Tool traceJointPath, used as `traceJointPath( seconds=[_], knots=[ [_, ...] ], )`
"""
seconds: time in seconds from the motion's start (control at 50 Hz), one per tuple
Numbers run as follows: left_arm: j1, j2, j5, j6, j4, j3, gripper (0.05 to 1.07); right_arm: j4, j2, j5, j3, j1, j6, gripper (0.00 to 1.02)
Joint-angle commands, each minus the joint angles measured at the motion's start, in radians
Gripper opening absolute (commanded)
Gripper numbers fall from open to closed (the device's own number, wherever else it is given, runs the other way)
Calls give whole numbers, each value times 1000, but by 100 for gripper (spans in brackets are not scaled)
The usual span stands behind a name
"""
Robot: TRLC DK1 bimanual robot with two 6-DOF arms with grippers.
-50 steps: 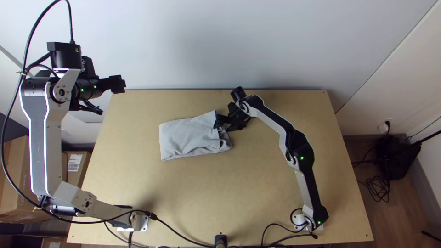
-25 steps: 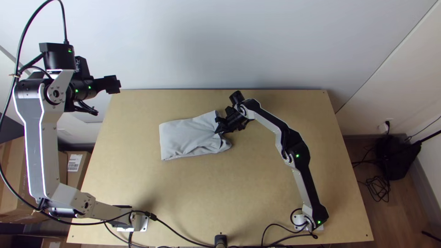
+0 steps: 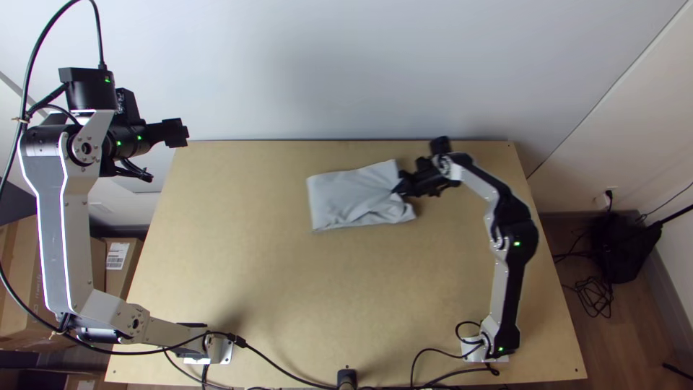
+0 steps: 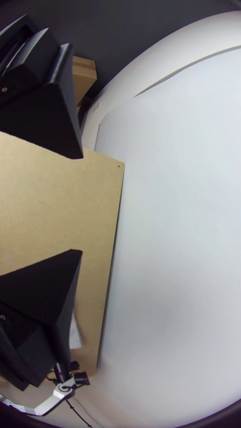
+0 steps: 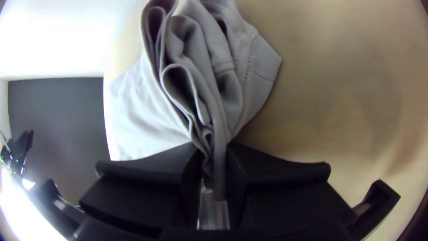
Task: Fold the t-shirt
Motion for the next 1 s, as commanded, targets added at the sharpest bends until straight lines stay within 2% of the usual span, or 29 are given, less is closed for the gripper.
traceJointPath(
  seconds=[0.0,0.2,0.36,0.56,0.76,0.78,0.8,0.82,0.86,0.88,0.9,0.98],
  knots=[
    [8,-22,8,11,3,28,103,29,-72,12,-53,-133,-51,2],
    [19,-22,8,27,8,36,103,33,-81,-3,-45,-383,-101,2],
    [39,-20,8,31,9,36,103,38,-83,-3,-39,-539,-106,2],
    [53,-20,8,33,9,36,103,55,-72,-2,-30,-673,-137,2],
    [53,-22,11,33,9,34,103,53,-37,-2,-4,-753,-198,4],
    [53,-22,11,33,8,34,103,53,-32,0,2,-759,-203,10],
    [53,-22,11,33,9,34,103,52,-26,0,8,-763,-210,21],
    [53,-22,11,33,9,34,103,50,-21,6,16,-769,-218,37],
    [53,-22,11,33,9,33,103,46,-17,18,28,-785,-221,83],
    [53,-20,11,33,11,34,103,46,-15,29,34,-796,-224,102],
    [53,-20,11,33,12,33,103,46,-17,36,45,-806,-227,99],
    [57,-22,11,33,19,33,103,41,-28,70,80,-845,-233,99]
  ],
)
